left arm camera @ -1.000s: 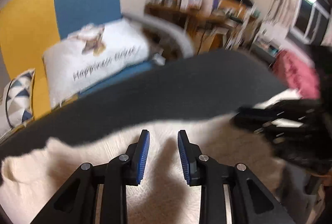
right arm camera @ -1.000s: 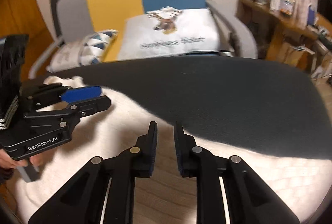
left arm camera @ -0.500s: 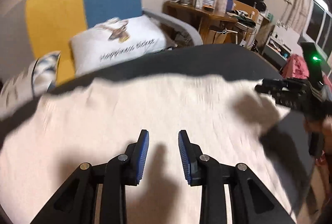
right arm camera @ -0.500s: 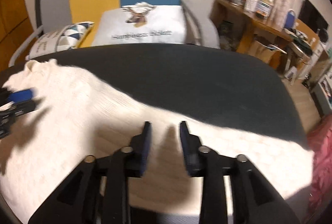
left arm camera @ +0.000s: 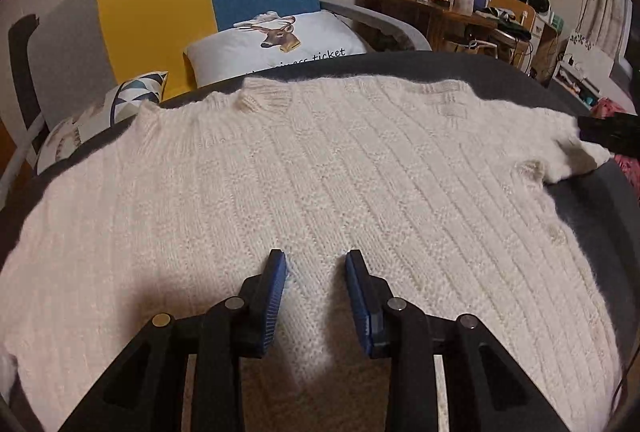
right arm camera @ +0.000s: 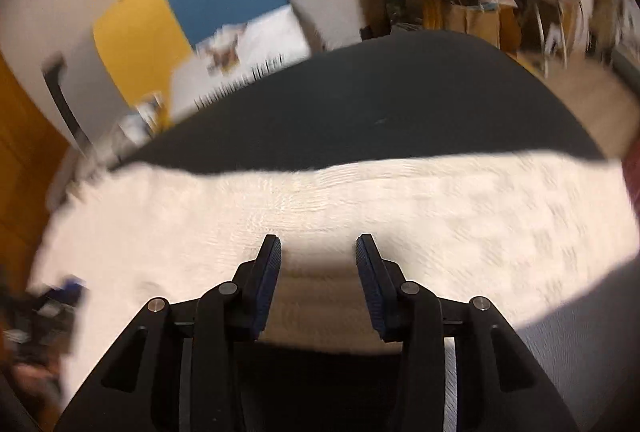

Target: Fold clothes

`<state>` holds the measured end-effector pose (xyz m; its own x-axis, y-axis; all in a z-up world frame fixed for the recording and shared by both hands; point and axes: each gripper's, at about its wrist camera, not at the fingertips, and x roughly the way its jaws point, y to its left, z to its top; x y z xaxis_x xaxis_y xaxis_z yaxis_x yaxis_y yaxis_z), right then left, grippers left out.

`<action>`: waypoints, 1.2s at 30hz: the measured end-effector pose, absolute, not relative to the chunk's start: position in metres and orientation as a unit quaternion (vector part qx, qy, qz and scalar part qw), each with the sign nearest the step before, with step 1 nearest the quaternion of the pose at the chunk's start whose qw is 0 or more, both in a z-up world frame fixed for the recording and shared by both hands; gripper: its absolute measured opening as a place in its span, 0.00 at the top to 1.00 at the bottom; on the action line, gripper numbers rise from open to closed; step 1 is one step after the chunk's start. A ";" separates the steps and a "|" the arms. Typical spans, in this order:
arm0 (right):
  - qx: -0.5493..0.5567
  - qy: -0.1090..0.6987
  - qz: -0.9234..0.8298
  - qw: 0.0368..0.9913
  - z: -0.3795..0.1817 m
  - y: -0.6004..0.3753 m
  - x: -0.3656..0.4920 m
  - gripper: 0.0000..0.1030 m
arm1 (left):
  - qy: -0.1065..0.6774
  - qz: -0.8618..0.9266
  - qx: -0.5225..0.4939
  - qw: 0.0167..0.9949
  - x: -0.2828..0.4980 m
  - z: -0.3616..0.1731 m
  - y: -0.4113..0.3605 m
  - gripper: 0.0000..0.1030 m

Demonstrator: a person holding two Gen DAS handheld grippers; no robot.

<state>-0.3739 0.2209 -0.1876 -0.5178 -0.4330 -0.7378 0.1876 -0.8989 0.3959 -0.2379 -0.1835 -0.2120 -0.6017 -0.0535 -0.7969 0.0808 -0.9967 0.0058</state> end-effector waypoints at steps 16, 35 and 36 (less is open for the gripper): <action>0.394 -0.456 -0.796 0.052 -0.223 0.453 -0.337 0.43 | 0.033 -0.896 0.441 0.032 -0.235 -0.214 -0.187 0.69; 0.473 -0.231 -0.849 -0.043 -0.202 0.391 -0.381 0.93 | 0.137 -0.884 0.442 0.058 -0.212 -0.185 -0.247 0.69; 0.475 -0.219 -0.851 -0.045 -0.202 0.388 -0.382 0.93 | 0.167 -0.880 0.440 0.058 -0.209 -0.184 -0.261 0.69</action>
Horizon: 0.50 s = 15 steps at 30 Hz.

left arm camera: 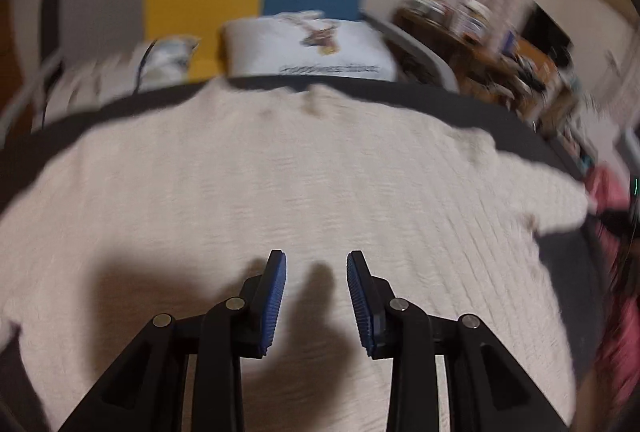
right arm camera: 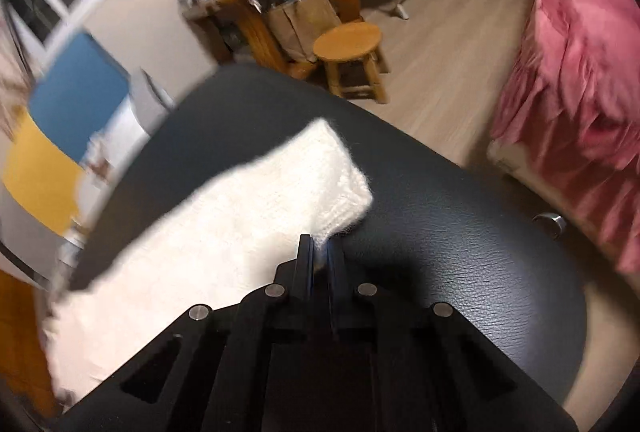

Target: Fold clothes

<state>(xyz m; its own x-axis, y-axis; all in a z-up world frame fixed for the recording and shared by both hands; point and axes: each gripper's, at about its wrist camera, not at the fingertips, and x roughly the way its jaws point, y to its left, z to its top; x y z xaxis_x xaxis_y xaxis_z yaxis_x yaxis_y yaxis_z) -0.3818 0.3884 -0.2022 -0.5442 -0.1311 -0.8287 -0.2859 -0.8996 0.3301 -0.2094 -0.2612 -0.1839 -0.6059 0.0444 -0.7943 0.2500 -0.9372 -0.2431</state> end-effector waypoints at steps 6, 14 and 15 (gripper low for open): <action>-0.491 0.169 0.852 0.060 -0.201 0.374 -0.386 0.93 | 0.214 -0.887 0.402 0.079 -0.218 -0.160 -0.335 0.73; -0.505 0.139 0.846 0.097 -0.195 0.364 -0.393 0.87 | 0.010 -0.887 0.456 0.074 -0.320 -0.189 -0.315 0.72; -0.496 0.131 0.851 0.114 -0.188 0.364 -0.390 0.86 | 0.028 -0.883 0.462 0.074 -0.324 -0.195 -0.323 0.72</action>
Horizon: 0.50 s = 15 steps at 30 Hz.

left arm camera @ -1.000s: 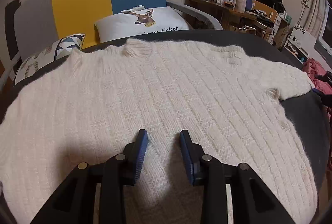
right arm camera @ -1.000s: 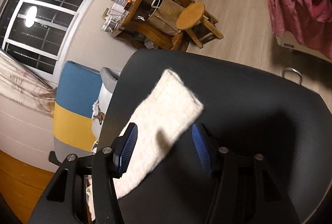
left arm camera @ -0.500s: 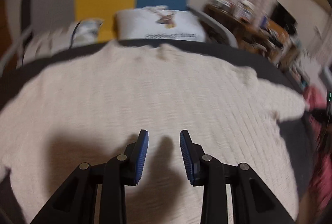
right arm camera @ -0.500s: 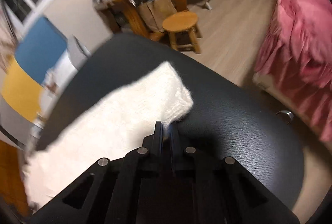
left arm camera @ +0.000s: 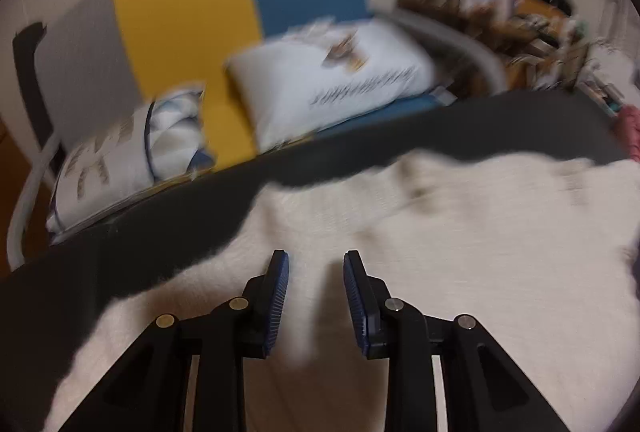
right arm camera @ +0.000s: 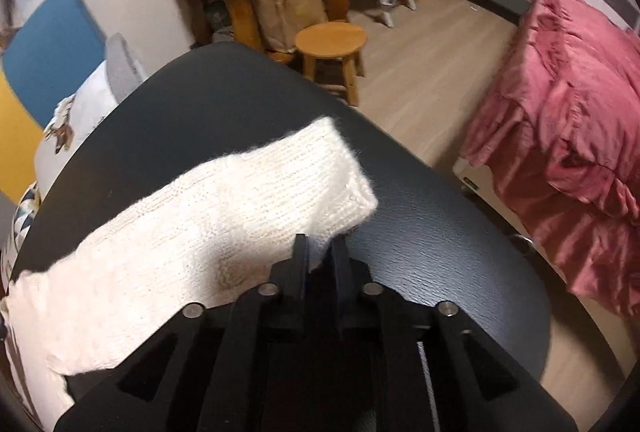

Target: Fold clothes

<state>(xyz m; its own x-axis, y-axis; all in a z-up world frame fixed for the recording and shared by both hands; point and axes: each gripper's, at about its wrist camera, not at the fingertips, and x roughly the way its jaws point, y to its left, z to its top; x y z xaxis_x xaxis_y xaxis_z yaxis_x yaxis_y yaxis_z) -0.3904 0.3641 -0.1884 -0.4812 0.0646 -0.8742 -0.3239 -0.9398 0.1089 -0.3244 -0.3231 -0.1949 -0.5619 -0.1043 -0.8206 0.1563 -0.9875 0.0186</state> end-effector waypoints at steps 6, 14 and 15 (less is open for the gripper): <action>-0.391 0.025 0.918 0.059 -0.114 0.282 -0.378 0.76 | 0.134 -0.908 0.397 0.024 -0.292 -0.173 -0.369 0.74; -0.436 -0.052 0.839 -0.321 -0.129 0.004 -0.397 0.63 | 0.134 -0.889 0.416 -0.139 -0.332 -0.163 -0.333 0.69; -0.443 -0.069 0.830 -0.332 -0.140 -0.020 -0.395 0.63 | 0.140 -0.879 0.431 -0.149 -0.346 -0.170 -0.329 0.69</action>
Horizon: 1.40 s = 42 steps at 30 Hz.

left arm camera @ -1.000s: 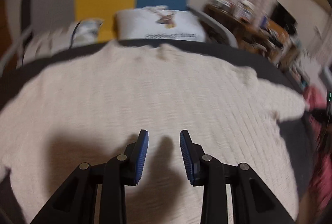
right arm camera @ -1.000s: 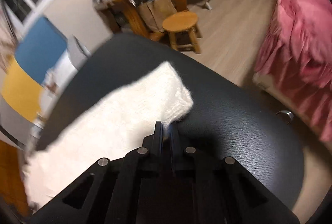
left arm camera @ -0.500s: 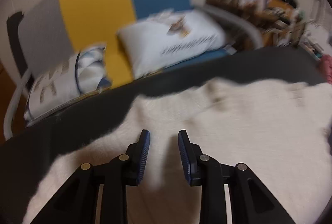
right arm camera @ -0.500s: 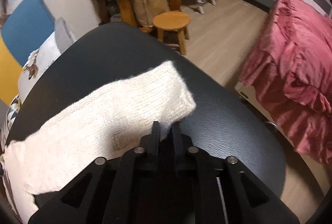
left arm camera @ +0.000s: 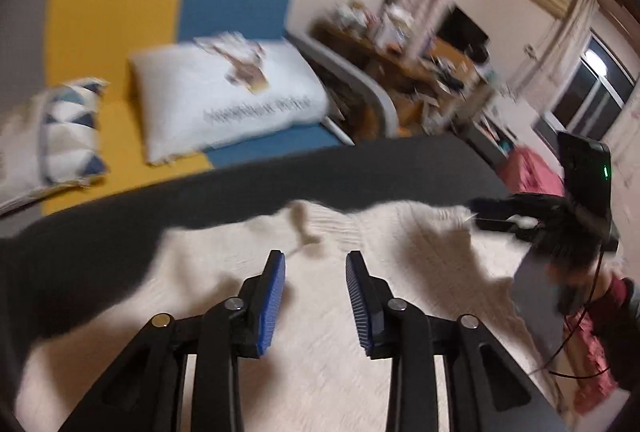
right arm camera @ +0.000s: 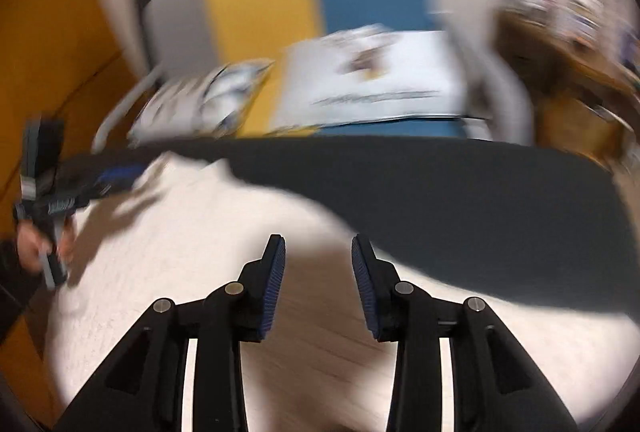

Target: Fold clothes

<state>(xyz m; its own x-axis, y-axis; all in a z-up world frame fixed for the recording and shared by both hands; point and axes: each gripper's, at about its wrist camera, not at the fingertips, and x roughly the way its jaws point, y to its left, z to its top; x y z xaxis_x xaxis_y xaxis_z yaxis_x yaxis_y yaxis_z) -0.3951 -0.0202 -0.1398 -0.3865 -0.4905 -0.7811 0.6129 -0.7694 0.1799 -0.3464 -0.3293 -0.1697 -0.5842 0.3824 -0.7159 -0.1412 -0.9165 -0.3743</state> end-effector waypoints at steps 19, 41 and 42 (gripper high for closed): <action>0.435 0.052 -0.829 0.347 -0.204 -0.098 -0.385 0.40 | -0.287 0.801 -0.453 0.267 -0.420 -0.205 -0.332 0.94; 0.454 0.039 -0.803 0.385 -0.194 -0.112 -0.380 0.25 | -0.208 0.895 -0.383 0.091 -0.288 -0.160 -0.391 0.83; 0.460 -0.004 -0.785 0.414 -0.185 -0.112 -0.384 0.25 | -0.196 0.900 -0.380 0.082 -0.274 -0.163 -0.389 0.83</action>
